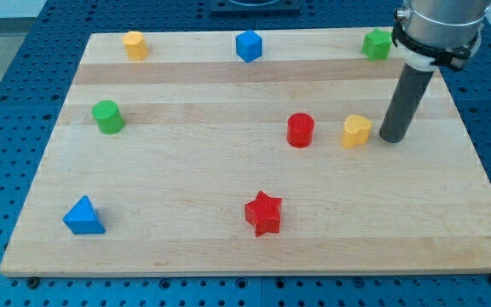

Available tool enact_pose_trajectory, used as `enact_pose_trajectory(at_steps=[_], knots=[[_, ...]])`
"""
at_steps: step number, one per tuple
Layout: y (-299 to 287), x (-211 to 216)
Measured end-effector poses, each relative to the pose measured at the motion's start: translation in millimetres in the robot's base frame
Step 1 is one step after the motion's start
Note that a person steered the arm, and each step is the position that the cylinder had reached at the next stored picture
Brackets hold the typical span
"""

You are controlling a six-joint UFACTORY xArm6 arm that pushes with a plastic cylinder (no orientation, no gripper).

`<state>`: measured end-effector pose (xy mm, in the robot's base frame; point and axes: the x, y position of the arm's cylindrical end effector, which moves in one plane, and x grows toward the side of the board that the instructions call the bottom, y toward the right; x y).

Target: Move the yellow heart along with red star a bit left

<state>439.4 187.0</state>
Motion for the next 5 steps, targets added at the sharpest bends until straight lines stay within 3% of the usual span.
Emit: enact_pose_trajectory(at_steps=[5], knots=[[-56.3, -13.1]])
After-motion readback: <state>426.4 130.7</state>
